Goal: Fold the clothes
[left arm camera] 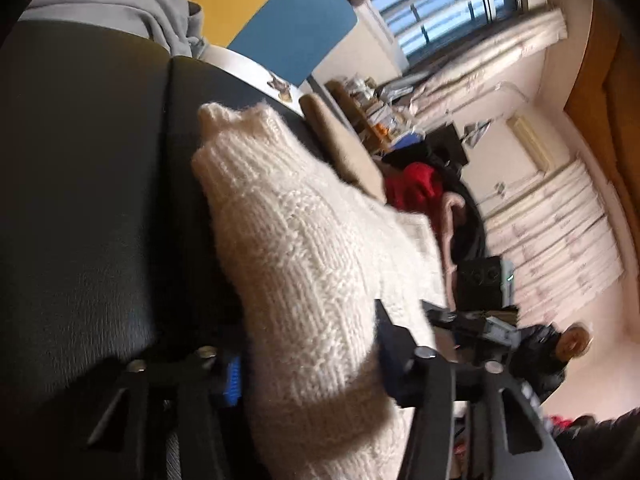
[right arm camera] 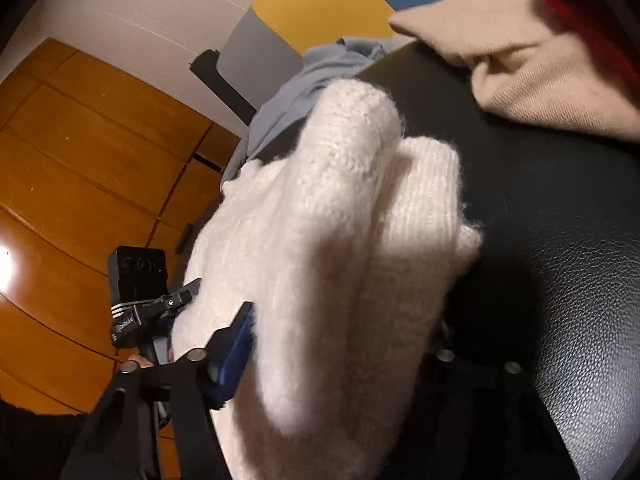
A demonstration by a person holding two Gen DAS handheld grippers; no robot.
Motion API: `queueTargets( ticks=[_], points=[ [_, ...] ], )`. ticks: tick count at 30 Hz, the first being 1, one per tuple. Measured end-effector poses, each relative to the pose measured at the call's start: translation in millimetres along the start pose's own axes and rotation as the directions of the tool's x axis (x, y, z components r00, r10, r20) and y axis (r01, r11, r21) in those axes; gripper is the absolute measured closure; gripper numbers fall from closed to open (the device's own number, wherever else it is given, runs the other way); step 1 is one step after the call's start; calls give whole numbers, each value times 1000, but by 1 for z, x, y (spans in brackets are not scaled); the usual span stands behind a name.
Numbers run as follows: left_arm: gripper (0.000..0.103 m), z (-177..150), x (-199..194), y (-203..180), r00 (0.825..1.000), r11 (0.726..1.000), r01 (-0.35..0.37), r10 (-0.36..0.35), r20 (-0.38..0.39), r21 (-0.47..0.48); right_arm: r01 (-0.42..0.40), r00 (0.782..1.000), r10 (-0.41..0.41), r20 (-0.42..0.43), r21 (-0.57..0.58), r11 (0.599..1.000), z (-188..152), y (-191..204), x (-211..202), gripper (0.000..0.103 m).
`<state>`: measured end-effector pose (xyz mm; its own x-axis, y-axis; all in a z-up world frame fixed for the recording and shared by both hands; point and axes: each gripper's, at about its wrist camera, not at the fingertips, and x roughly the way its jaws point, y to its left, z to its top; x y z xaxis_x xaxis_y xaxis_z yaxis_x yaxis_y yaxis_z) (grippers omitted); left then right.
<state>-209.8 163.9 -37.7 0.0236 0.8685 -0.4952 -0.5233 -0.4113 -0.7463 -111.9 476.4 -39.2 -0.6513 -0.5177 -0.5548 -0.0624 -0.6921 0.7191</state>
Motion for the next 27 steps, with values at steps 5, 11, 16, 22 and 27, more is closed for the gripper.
queueTargets(
  ticks=[5, 11, 16, 22, 27],
  points=[
    [59, -20, -53, -11, 993, 1000, 24, -25, 119, 9, -51, 999, 51, 4, -31, 998, 1, 21, 15, 52],
    [59, -39, -161, 2, 951, 994, -101, 106, 290, -32, -191, 975, 171, -141, -144, 971, 13, 92, 95, 54],
    [59, -62, -277, 23, 837, 955, -256, 296, 461, -148, -340, 919, 265, -292, -248, 907, 22, 188, 198, 56],
    [59, -88, -381, 63, 645, 858, -382, 514, 566, -344, -457, 841, 257, -475, -370, 809, 12, 323, 323, 56],
    [59, -98, -422, 135, 556, 761, -410, 645, 524, -503, -435, 826, 140, -545, -460, 774, -13, 395, 418, 56]
  ],
)
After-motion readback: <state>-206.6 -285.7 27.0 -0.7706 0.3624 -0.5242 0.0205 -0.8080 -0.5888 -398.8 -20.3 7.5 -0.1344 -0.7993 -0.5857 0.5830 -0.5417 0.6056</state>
